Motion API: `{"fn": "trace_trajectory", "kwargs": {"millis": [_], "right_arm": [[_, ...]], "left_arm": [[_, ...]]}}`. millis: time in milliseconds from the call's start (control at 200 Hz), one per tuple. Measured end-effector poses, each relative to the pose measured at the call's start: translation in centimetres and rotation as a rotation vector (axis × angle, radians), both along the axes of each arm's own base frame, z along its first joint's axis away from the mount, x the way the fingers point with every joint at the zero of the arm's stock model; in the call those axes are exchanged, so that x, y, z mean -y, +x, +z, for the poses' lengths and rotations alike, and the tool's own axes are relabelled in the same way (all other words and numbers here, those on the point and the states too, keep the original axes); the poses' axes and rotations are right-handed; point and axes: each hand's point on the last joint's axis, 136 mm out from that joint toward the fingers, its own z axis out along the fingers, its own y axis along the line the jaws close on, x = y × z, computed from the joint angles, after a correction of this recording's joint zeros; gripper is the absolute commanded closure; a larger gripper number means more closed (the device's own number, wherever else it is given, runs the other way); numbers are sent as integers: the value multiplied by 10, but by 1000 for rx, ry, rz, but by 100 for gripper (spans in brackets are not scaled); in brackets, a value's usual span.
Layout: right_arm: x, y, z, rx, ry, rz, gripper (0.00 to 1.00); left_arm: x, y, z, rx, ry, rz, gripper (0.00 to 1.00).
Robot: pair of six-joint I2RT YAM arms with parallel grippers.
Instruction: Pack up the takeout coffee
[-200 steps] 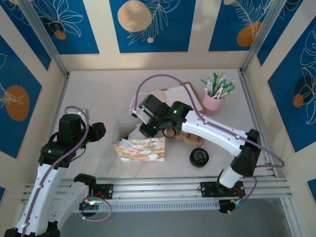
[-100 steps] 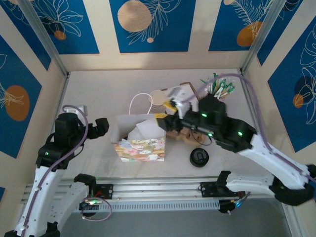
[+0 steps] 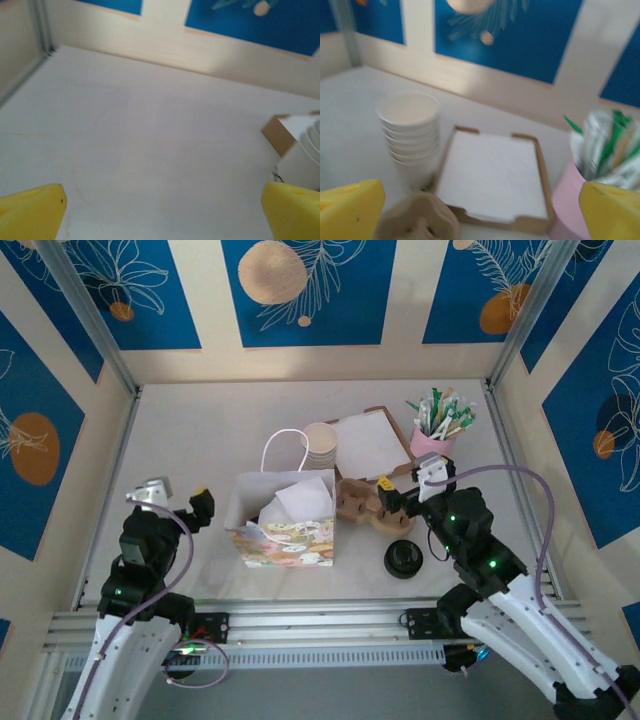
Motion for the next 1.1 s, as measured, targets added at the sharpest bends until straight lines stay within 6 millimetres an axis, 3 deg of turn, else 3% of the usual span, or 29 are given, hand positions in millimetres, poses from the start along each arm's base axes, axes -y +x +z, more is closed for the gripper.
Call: {"fn": "trace_trajectory", "kwargs": {"millis": [135, 300, 470, 715, 995, 1100], "right_arm": [[44, 18, -35, -65, 33, -180, 1], [94, 27, -74, -112, 139, -350, 1], [125, 35, -108, -165, 217, -445, 0], [132, 58, -134, -229, 249, -456, 0], [127, 81, -163, -270, 276, -427, 0], [126, 88, -168, -266, 283, -419, 0]], "left_arm": [[-16, 11, -7, 19, 36, 103, 0], [-31, 21, -41, -22, 80, 203, 0], [-47, 29, -71, -55, 127, 308, 0], [-64, 41, -97, -149, 250, 421, 0], [-67, 63, -129, -238, 386, 432, 0], [-66, 70, -132, -247, 416, 427, 0]]}}
